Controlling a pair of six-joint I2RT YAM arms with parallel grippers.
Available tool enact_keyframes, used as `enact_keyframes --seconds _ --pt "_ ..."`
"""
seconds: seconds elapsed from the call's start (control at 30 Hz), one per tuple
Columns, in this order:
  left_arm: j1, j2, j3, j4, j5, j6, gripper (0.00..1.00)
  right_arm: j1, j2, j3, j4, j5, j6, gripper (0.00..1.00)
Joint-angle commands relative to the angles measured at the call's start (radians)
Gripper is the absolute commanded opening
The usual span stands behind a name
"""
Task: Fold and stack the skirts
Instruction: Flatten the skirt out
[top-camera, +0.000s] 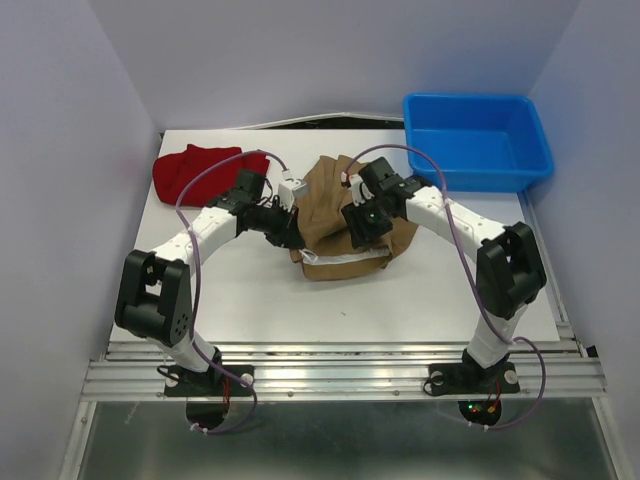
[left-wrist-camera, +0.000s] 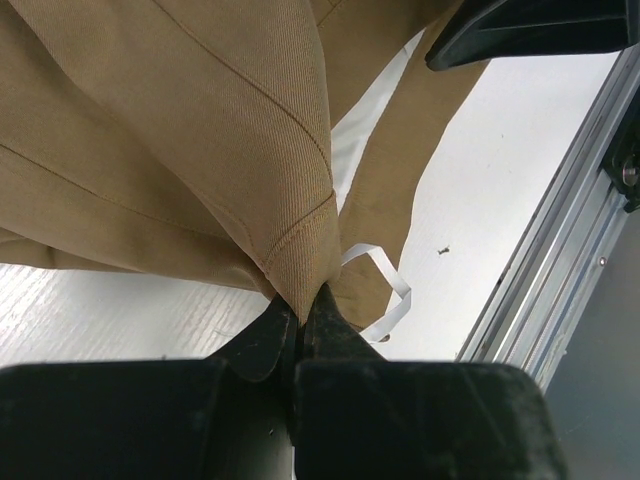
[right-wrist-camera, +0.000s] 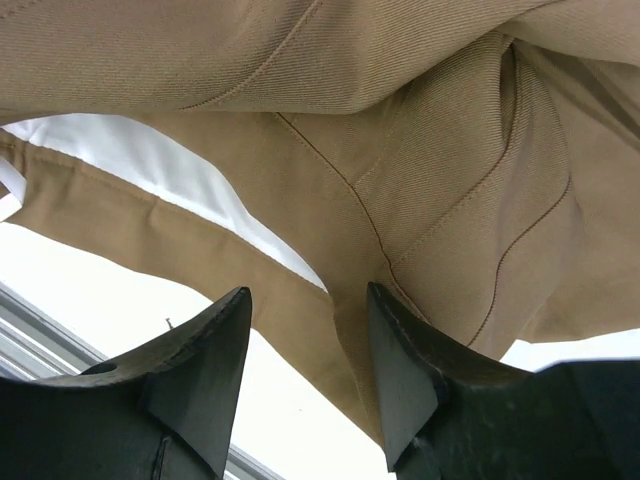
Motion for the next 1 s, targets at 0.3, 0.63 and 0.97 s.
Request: enact_keyframes --seconds 0.3,0.63,0.97 --pt "-0.010 -0.056 -0.003 0.019 0.027 -0.002 0.00 0.004 -0.079 0.078 -0.006 0.140 0.014 0.60" --pt "-0.012 -0.051 0.005 0.016 0.024 0.001 0.00 0.004 0.021 0.079 -0.031 0.064 0.020 0.57" --pt "-0.012 -0.057 -0.001 0.015 0.020 0.003 0.00 0.004 0.099 0.107 -0.053 -0.048 0.063 0.51"
